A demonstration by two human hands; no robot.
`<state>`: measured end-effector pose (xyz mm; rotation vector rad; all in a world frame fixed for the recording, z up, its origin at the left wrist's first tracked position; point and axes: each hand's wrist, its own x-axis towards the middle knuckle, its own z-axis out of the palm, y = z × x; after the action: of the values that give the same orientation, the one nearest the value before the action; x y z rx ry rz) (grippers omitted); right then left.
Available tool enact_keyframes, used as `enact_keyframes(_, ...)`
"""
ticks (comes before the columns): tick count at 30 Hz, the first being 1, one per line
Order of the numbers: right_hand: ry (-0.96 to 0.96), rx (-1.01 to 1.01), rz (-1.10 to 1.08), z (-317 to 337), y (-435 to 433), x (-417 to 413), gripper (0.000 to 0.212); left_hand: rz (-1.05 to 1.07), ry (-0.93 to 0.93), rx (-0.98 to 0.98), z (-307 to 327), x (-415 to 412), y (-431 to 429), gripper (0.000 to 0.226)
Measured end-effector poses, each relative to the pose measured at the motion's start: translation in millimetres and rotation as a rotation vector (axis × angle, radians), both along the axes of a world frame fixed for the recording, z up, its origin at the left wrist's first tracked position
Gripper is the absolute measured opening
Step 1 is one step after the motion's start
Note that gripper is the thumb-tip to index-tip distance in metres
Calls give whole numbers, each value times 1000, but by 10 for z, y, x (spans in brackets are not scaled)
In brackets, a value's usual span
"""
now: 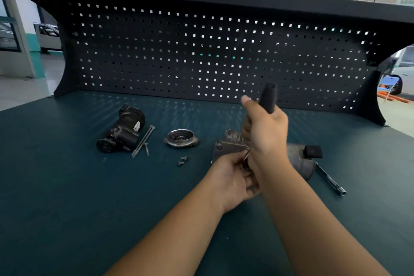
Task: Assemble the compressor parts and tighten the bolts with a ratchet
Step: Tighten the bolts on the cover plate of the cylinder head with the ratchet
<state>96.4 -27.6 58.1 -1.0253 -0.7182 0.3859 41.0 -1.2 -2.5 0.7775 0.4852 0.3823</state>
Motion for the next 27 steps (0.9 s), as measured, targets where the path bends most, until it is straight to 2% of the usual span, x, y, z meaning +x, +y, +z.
enact_keyframes(5,461,241,-51,-13,-141,151,36,5,1,-36,18,2,-12,20)
enact_keyframes(9,468,252,-25,-71,-180,201,41,3,-4,-55,13,14,-8,16)
enact_keyframes(12,316,180,65,-47,-195,201,41,16,11,-45,1,18,7,18)
enact_keyframes(16,-72,93,247,45,-292,201,42,55,57,-9,-24,46,19,22)
enact_keyframes(19,-132,58,323,135,-377,401,39,28,103,99,1,20,52,28)
enact_keyframes(21,-197,-48,200,77,-423,589,41,25,231,313,45,-46,114,34)
enact_keyframes(24,-576,-151,-171,-271,-520,736,42,155,404,677,172,-211,256,37)
enact_keyframes(26,-811,-135,-267,-482,-580,722,42,429,467,771,215,-308,393,35)
enact_keyframes(27,-844,-113,-266,-529,-589,722,41,620,523,808,213,-350,465,34)
